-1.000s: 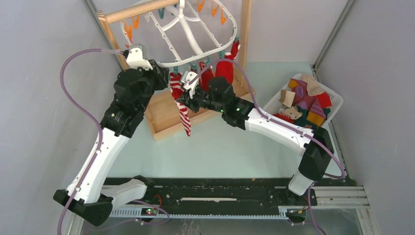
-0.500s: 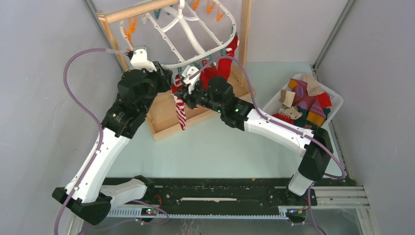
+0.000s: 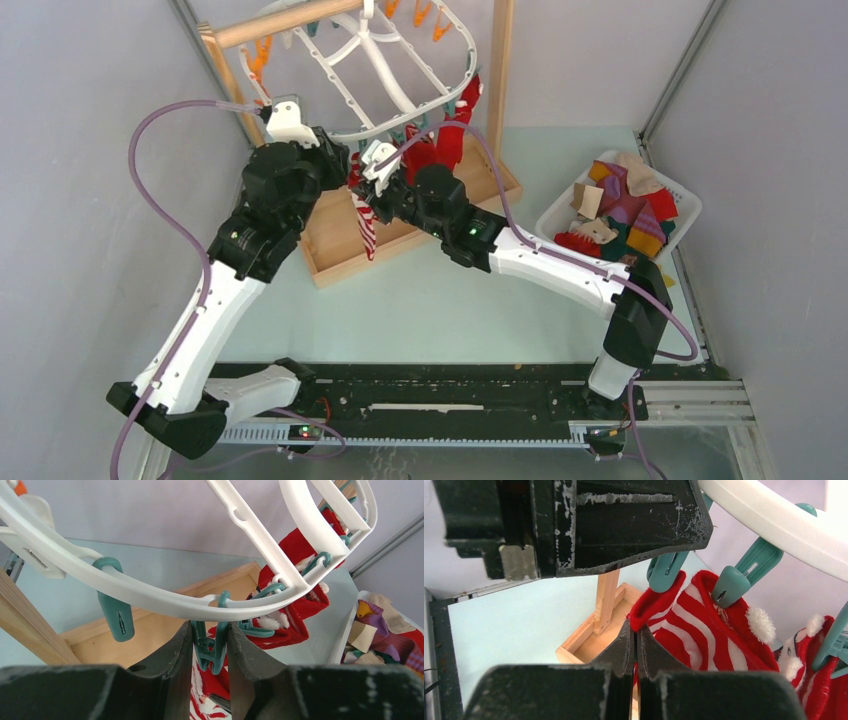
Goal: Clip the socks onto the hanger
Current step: Clamp the sock onto the hanger.
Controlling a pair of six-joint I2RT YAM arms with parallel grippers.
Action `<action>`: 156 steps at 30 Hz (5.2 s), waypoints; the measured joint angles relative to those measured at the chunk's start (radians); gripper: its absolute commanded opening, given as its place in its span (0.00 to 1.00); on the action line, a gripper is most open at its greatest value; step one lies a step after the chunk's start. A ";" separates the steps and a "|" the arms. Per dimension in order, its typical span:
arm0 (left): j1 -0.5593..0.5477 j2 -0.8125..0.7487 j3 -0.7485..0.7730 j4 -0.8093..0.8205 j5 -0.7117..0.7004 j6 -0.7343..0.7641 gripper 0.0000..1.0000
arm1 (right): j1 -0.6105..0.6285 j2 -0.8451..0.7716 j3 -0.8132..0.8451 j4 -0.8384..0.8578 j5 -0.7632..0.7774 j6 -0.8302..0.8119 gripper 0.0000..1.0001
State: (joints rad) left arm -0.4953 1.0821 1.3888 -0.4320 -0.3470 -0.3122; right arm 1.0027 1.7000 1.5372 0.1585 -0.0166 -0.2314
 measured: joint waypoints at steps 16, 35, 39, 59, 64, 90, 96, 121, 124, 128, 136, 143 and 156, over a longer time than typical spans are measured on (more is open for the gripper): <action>-0.002 0.018 0.016 -0.024 -0.022 -0.005 0.00 | 0.013 0.004 -0.001 0.028 0.064 -0.036 0.00; -0.002 0.027 0.021 -0.032 -0.046 -0.034 0.00 | 0.040 0.004 -0.012 0.034 0.063 -0.063 0.00; -0.002 0.031 0.032 -0.045 -0.050 -0.039 0.00 | 0.042 0.004 -0.012 0.035 0.067 -0.076 0.00; -0.002 0.040 0.033 -0.054 -0.072 -0.065 0.00 | 0.050 0.004 -0.012 0.043 0.094 -0.160 0.00; -0.002 0.043 0.033 -0.059 -0.078 -0.066 0.00 | 0.062 0.004 -0.012 0.033 0.093 -0.177 0.00; -0.002 0.043 0.033 -0.068 -0.087 -0.083 0.06 | 0.055 0.034 0.005 0.022 0.116 -0.217 0.00; -0.002 0.043 0.033 -0.074 -0.088 -0.092 0.19 | 0.044 0.035 0.009 0.017 0.117 -0.215 0.00; -0.002 0.043 0.033 -0.099 -0.087 -0.090 0.14 | 0.037 0.037 0.009 0.016 0.113 -0.209 0.00; -0.002 0.043 0.033 -0.099 -0.087 -0.090 0.01 | 0.037 0.037 0.009 0.016 0.113 -0.209 0.00; -0.002 0.043 0.033 -0.099 -0.087 -0.090 0.00 | 0.037 0.037 0.009 0.014 0.112 -0.208 0.00; -0.002 0.044 0.055 -0.114 -0.088 -0.091 0.00 | 0.037 0.036 0.009 -0.008 0.105 -0.208 0.00; -0.002 0.045 0.059 -0.120 -0.087 -0.091 0.00 | 0.037 0.036 0.009 -0.008 0.106 -0.212 0.00; -0.002 0.052 0.059 -0.121 -0.086 -0.097 0.00 | 0.037 0.037 0.051 -0.004 0.105 -0.212 0.00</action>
State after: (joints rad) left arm -0.4969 1.1339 1.4479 -0.5526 -0.4332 -0.4088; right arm 1.0401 1.7367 1.5883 0.1543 0.0883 -0.4438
